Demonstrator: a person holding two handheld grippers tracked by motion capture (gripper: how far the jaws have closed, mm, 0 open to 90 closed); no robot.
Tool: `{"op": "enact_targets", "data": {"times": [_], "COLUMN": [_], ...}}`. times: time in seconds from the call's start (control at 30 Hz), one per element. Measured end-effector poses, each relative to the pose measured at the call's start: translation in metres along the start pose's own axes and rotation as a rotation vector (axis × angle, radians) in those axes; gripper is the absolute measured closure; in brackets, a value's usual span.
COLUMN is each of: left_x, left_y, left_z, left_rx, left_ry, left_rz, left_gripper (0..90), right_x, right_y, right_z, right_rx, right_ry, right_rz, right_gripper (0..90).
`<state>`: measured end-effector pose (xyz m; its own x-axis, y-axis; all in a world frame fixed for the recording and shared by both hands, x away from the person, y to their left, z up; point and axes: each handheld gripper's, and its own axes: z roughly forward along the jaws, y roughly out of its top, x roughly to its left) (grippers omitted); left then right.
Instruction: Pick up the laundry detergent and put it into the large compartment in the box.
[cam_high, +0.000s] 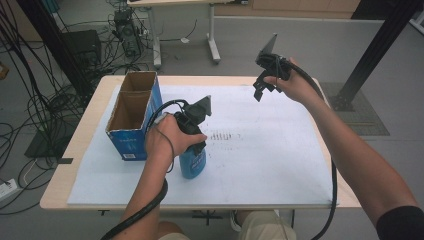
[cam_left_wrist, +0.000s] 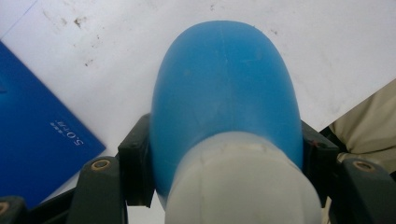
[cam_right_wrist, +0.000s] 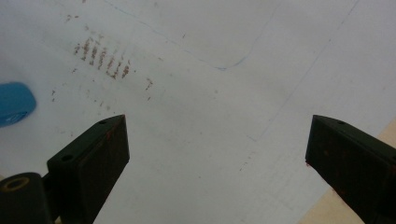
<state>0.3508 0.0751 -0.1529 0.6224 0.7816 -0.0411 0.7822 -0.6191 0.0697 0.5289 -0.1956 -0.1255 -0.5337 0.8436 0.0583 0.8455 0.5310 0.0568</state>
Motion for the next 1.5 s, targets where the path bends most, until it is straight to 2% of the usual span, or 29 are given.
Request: {"op": "enact_targets", "data": {"times": [0.6, 1.5], "left_x": [0.0014, -0.0002], "left_y": [-0.0062, -0.0021], "left_z": [0.0003, 0.0001], "left_rx": [-0.026, -0.009], "left_ry": [-0.004, 0.002], "left_rz": [0.007, 0.015], "left_gripper": [37.3, 37.4], "right_x": [0.0012, 0.0001], "right_y": [0.0017, 0.0006], "right_z": [0.002, 0.0008], "right_rx": [0.001, 0.0], "right_ry": [0.0, 0.0], "right_rz": [-0.004, -0.001], "right_gripper": [6.2, 6.2]}}
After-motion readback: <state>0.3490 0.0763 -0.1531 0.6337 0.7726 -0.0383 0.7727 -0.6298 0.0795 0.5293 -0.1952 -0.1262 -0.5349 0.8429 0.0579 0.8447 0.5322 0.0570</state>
